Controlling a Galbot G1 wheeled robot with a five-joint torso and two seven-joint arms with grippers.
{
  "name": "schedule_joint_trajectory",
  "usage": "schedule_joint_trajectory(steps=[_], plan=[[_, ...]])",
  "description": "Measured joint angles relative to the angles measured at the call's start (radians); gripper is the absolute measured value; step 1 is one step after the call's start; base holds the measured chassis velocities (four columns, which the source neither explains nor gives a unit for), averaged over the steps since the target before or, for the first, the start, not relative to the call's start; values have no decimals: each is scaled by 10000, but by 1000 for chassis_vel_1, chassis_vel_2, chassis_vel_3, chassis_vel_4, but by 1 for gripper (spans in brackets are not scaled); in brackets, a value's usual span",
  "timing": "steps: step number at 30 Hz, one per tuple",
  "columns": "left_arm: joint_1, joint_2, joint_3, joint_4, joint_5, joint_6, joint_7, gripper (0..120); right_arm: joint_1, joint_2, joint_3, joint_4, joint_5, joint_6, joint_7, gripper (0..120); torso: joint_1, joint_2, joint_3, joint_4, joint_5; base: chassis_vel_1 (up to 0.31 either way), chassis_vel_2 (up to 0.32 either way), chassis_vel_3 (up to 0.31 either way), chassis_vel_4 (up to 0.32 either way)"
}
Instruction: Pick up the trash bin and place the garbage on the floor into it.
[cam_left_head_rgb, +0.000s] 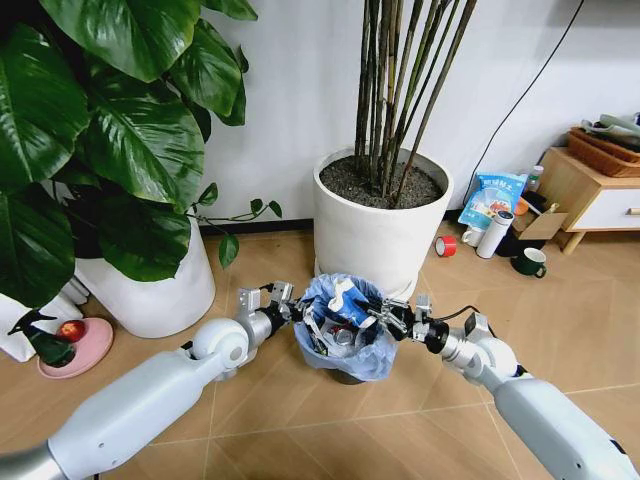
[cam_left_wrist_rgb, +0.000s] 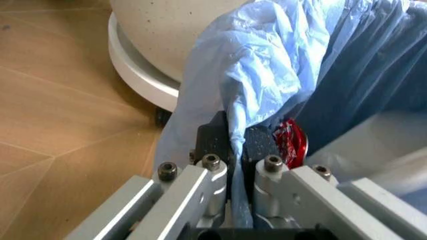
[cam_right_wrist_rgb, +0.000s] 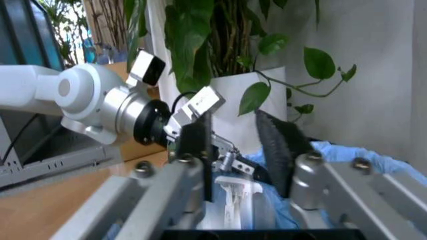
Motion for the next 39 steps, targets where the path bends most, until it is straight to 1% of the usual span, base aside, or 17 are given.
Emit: schedule_joint_trajectory(steps=[2,3,5,8,10,12,14,16,17,20,22,25,28,30,32,37,39], plan=[[-10,19,1,-9,0,3,-4,0,0,-22,14,-7,-8,-7,5,31,0,0,0,0,-1,0,0,0,0],[-10,39,1,-28,-2,10,-17,0,-1,-31,58,0,-3,-12,42,39,0,0,0,0,-1,0,0,0,0],[-1,70,-6,-40,-3,19,-46,0,-19,-38,117,35,16,-14,123,43,0,0,0,-1,-1,0,0,0,0],[255,451,-205,-120,50,44,-127,0,-289,-108,661,213,50,3,753,57,0,0,0,0,-4,0,0,0,0],[370,601,-330,-157,91,45,-144,0,-395,-118,871,230,40,13,909,61,0,0,0,-1,-3,0,0,0,0],[893,1119,-953,-406,196,46,-196,0,-861,-181,1684,290,-15,191,1643,71,0,0,-1,2,-4,0,0,0,0],[1083,1266,-1165,-505,225,45,-207,0,-1002,-189,1869,313,-71,291,1955,74,0,0,-1,3,-4,0,0,0,0],[2073,1808,-2275,-869,415,12,-200,0,-1786,-161,2882,500,-605,634,3466,86,0,0,-2,-1,-2,0,0,0,0],[2073,1808,-2275,-869,415,12,-200,0,-1786,-161,2882,500,-605,634,3466,86,0,0,-2,-1,-2,0,0,0,0],[3469,2332,-3720,-1213,657,-52,-135,0,-2697,25,3935,721,-1260,716,4955,98,-2,0,-2,2,0,0,0,0,0],[3772,2447,-3986,-1299,700,-78,-124,0,-2913,76,4164,785,-1420,698,5281,98,-2,1,-2,4,-1,0,0,0,0],[4839,2838,-4939,-1547,961,-213,-78,0,-3776,293,5037,1004,-1851,641,6230,100,-2,1,-3,3,1,0,0,0,0],[5027,2956,-5036,-1529,1029,-280,-35,0,-4403,467,5689,1261,-1898,607,6347,100,-2,1,-3,10,2,0,0,0,0],[5005,2993,-4958,-1378,1123,-336,99,0,-5288,839,6776,1649,-2027,616,6311,100,-2,1,-3,-9,-9,0,0,0,0],[5227,3005,-5153,-1283,1266,-433,170,0,-5837,1292,7368,1835,-2285,674,6255,100,-2,1,-3,-9,-6,0,0,0,0],[5736,2944,-5796,-1291,1365,-495,169,0,-6321,1933,7804,1966,-2613,769,6200,100,-2,1,-2,1,-4,0,0,0,0],[6311,2835,-6513,-1305,1512,-548,168,0,-6651,2395,8014,2026,-2760,865,6116,100,-2,1,-2,3,-4,0,0,0,0]])
